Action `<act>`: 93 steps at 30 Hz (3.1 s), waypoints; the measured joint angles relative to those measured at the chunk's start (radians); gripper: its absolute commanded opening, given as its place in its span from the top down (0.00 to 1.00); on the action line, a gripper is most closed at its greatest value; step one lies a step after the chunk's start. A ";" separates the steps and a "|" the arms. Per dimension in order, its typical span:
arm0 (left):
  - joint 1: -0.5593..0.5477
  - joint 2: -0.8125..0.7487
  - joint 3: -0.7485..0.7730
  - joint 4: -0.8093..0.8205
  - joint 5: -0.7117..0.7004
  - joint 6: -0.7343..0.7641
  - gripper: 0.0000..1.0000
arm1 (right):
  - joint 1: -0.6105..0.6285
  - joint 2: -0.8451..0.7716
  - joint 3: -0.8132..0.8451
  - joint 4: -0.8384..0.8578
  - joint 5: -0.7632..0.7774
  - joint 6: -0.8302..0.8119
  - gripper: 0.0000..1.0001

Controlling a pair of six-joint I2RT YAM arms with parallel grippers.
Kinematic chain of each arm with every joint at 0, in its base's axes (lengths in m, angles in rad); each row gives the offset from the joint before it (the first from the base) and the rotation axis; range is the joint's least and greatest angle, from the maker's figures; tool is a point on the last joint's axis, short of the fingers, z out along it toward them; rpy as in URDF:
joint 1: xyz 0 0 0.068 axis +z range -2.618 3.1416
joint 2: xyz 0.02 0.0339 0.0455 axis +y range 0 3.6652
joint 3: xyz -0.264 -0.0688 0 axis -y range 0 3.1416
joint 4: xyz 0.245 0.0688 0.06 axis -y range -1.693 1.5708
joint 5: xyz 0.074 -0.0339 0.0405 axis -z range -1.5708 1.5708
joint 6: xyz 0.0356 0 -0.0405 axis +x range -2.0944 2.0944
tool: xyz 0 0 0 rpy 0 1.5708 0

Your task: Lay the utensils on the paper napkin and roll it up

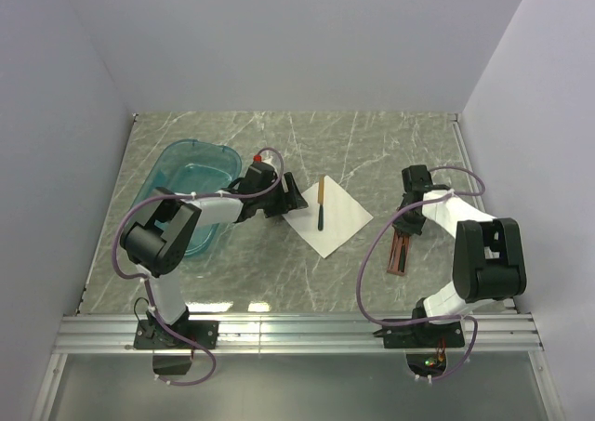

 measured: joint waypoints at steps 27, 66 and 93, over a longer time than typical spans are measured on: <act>0.002 -0.032 -0.005 -0.005 -0.010 -0.001 0.21 | 0.000 -0.088 -0.058 -0.027 -0.028 0.031 0.81; 0.003 -0.133 -0.021 -0.021 -0.048 -0.004 0.21 | 0.047 -0.148 0.136 -0.089 0.002 -0.046 1.00; 0.006 -0.226 -0.079 -0.051 -0.079 -0.005 0.20 | 0.385 0.322 0.416 0.172 -0.219 -0.014 1.00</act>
